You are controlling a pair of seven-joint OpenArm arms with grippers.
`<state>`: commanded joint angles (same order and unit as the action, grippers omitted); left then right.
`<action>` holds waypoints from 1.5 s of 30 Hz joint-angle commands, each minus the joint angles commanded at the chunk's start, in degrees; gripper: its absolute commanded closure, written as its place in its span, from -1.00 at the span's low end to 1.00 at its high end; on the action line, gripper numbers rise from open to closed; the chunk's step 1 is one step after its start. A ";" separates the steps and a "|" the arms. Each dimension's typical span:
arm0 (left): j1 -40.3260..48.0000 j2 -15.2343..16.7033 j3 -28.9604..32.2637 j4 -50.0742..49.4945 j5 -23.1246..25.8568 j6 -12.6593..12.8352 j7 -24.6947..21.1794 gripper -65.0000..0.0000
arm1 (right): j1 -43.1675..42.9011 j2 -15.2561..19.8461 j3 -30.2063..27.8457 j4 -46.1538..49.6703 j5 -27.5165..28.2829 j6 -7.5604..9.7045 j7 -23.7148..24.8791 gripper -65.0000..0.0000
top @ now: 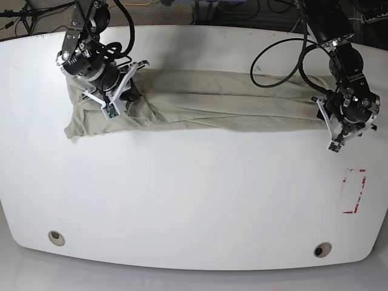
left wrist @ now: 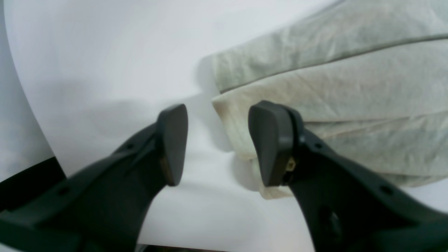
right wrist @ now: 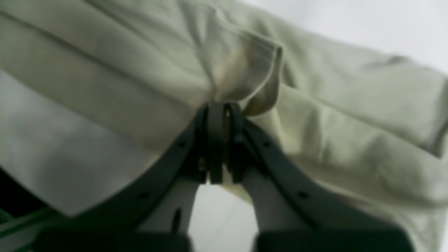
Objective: Fold the T-shirt properly
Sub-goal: 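Fold the strip's end with the right gripper back over itself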
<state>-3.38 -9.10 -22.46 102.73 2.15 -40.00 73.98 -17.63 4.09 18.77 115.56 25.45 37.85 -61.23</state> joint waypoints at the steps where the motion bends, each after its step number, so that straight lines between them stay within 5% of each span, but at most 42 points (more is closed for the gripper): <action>1: 0.00 0.09 0.00 0.00 0.00 0.00 0.00 0.08 | -0.44 0.00 0.00 0.00 1.23 -0.09 0.00 0.61; 6: 0.09 0.09 0.00 0.00 0.00 0.00 0.00 0.08 | -2.73 0.35 0.00 0.09 6.95 0.09 0.00 0.00; 9: 0.09 0.09 0.00 0.00 0.00 0.00 0.00 0.08 | -2.81 2.46 0.00 0.09 10.90 0.35 0.00 -0.12; 20: 0.09 0.09 0.00 0.00 0.00 0.00 0.00 0.08 | 0.53 4.84 6.95 -0.79 16.88 -0.09 0.00 -0.01; 31: 0.09 0.09 0.09 0.00 -0.09 0.00 0.00 0.08 | 0.97 5.80 1.49 -1.67 16.88 -0.09 -2.20 -0.23; 38: 0.09 0.09 0.09 0.00 -0.09 0.00 0.00 0.08 | 1.05 4.84 -5.01 -3.34 11.96 -0.18 -1.85 -0.20; 45: 0.09 0.09 0.09 0.00 -0.09 0.00 0.00 0.08 | 2.55 3.52 -7.47 -3.52 4.22 -0.09 -0.70 0.11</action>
<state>-3.30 -9.01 -22.37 102.73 2.07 -40.00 73.98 -15.08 7.60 11.30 112.04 29.67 37.76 -61.93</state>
